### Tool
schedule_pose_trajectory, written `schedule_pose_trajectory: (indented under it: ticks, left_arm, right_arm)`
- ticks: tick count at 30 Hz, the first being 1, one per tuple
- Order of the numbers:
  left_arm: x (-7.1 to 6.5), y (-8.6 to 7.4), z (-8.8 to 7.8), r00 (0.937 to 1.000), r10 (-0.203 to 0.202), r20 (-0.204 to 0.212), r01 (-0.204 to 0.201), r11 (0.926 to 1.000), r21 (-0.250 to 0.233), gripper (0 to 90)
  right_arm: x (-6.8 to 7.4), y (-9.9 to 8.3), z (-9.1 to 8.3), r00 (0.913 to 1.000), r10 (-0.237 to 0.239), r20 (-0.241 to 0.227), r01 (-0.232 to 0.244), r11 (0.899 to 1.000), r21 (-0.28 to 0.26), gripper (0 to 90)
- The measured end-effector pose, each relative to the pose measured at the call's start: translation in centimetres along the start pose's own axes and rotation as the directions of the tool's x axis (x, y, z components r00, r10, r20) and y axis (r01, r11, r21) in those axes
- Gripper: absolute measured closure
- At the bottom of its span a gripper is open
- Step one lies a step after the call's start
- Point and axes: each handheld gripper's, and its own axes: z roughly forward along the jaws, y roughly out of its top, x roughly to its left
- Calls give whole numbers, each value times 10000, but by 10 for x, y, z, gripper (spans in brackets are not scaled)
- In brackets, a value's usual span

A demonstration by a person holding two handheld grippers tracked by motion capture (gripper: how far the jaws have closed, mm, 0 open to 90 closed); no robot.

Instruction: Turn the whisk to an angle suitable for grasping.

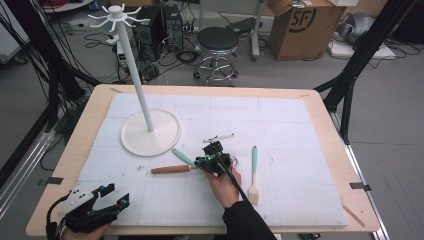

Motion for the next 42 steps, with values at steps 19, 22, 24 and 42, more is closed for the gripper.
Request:
schedule_pose_trajectory:
  ticks: [19,22,24,42]
  left_arm:
    - [-2,1,2,10000,76,20,-76,10000,31,346]
    - [-2,1,2,10000,64,15,-64,10000,48,346]
    - [-2,1,2,10000,59,12,-59,10000,33,346]
    - [-2,1,3,10000,73,-5,-73,9999,70,346]
  right_arm:
    - [12,-18,-17,9992,-351,-206,345,9991,-253,892]
    - [11,-19,-15,9986,-510,129,512,9985,-200,892]
    - [10,-19,-14,9987,-497,125,500,9986,-182,892]
    - [12,-18,-22,9981,-614,83,617,9973,-393,891]
